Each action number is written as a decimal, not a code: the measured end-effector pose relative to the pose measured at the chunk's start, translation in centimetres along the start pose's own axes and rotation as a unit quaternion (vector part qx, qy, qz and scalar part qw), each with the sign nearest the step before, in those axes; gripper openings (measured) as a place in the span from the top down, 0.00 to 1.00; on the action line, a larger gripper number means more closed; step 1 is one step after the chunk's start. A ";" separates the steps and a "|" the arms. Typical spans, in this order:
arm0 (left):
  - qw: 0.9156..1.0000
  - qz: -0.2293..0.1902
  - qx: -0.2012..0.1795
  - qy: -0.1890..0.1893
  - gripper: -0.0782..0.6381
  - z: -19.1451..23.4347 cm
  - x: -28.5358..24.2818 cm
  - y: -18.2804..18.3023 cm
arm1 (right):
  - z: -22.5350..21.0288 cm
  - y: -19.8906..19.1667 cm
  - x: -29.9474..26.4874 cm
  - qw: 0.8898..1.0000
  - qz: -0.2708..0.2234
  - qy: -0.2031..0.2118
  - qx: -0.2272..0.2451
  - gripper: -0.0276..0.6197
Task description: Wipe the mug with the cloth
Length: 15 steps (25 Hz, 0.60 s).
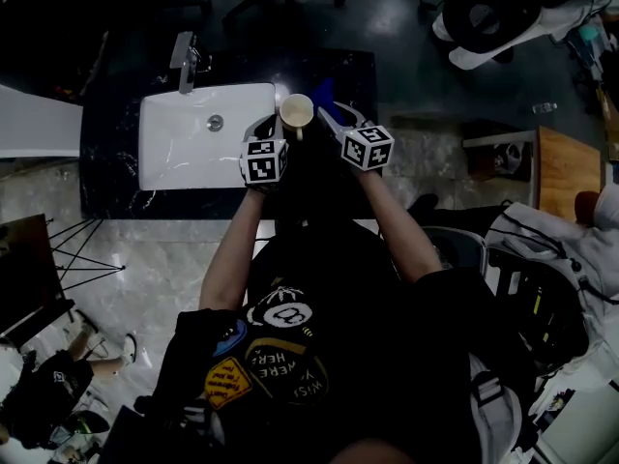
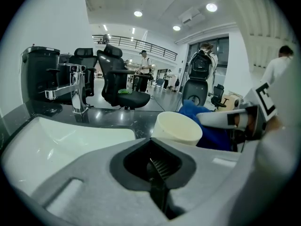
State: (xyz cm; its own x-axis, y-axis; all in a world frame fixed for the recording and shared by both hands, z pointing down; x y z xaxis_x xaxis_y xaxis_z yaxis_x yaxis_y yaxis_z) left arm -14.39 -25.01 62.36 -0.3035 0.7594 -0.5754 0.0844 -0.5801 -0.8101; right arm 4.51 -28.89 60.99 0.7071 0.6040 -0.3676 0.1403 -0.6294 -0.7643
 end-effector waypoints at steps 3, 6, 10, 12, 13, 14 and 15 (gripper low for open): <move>1.000 0.005 0.006 0.001 0.88 0.1 0.0 -0.1 | -0.3 -3.0 -0.7 0.992 0.116 0.000 0.054 0.80; 1.000 0.005 -0.001 -0.001 0.88 -0.1 0.2 0.0 | -0.3 -3.9 -0.3 0.981 0.162 -0.005 0.104 0.80; 1.000 -0.001 -0.009 -0.003 0.88 0.2 0.2 0.5 | -0.2 3.0 -0.2 0.999 0.026 -0.018 0.019 0.80; 1.000 0.000 -0.005 -0.005 0.88 0.1 0.3 0.6 | 0.8 5.2 -0.9 0.998 0.018 -0.011 0.061 0.80; 1.000 0.001 -0.004 -0.005 0.88 0.1 0.4 0.6 | 1.2 5.3 -1.2 0.997 0.027 -0.007 0.075 0.80; 1.000 0.002 -0.003 -0.005 0.88 0.1 0.4 0.5 | 1.3 4.8 -1.4 0.996 0.039 -0.004 0.079 0.80; 1.000 0.003 -0.001 -0.005 0.88 0.1 0.3 0.4 | 1.3 3.8 -1.4 0.996 0.048 -0.002 0.073 0.80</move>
State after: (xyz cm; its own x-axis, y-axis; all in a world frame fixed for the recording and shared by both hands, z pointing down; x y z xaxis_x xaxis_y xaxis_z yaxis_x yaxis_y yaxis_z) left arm -14.51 -25.03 61.80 -0.3119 0.7537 -0.5785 0.0881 -0.5834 -0.8074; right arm 3.14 -31.54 57.91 0.7091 0.5470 -0.4449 -0.0298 -0.6072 -0.7940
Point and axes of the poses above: the fingertips, and each gripper's own axes: x backward along the fingers, z to its left, y out of its top, the point moved 8 cm from there along x, backward along the fingers, and after that the axes turned 6 degrees about -x, right-handed, at the moved point
